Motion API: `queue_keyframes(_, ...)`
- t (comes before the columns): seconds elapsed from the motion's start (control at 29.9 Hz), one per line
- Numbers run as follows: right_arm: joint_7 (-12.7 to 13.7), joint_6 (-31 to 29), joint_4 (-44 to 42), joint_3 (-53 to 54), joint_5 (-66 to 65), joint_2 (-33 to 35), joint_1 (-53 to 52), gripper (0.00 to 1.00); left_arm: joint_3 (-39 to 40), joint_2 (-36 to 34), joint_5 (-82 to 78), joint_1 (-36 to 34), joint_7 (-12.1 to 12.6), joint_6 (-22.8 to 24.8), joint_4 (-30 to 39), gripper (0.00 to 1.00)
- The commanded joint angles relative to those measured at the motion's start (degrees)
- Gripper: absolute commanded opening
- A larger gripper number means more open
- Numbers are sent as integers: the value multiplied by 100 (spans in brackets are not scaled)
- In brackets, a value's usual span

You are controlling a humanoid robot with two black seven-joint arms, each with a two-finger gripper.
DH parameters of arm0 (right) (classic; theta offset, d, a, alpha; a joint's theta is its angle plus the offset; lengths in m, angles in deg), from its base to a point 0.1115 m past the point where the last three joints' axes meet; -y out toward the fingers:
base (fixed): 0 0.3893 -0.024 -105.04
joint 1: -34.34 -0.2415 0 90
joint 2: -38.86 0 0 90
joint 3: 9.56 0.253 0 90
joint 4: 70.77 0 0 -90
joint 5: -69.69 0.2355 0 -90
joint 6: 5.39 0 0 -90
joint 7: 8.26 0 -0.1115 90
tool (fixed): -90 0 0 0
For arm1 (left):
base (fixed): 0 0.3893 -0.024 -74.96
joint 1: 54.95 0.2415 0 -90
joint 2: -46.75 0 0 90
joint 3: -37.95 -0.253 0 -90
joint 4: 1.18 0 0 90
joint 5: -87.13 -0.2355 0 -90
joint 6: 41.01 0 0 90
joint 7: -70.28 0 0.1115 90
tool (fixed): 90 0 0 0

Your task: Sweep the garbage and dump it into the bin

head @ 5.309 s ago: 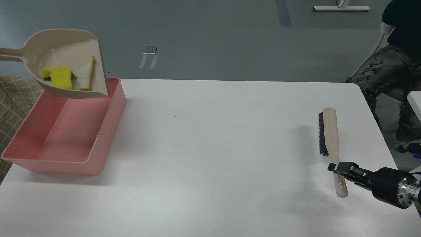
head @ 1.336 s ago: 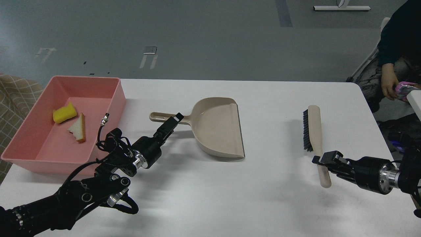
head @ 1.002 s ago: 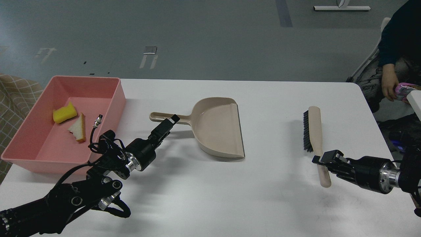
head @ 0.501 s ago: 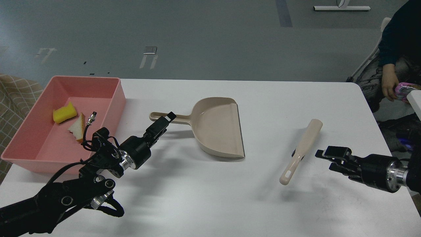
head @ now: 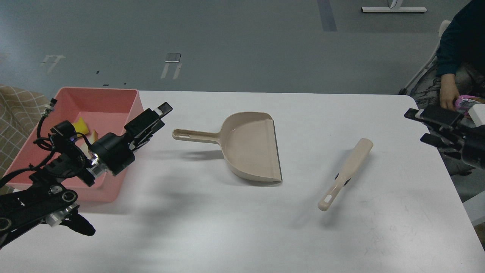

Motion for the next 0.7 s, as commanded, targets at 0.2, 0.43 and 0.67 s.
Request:
queue_keyframes(0.2, -5, 212, -2353, 2869, 233, -2471, -45, 99, 1987, 923, 1543, -798, 84, 948, -924, 98)
queue_keyframes(0.43, -93, 221, -4121, 3673, 206, -4258, -871, 99, 2031, 2427, 1552, -1960, 129, 1169, -2744, 98)
queue_keyframes(0.67, -1146, 142, -4650, 3664, 215, -4961, -1003, 99, 2040, 3623, 1946, -2936, 129, 2064, -4650, 97)
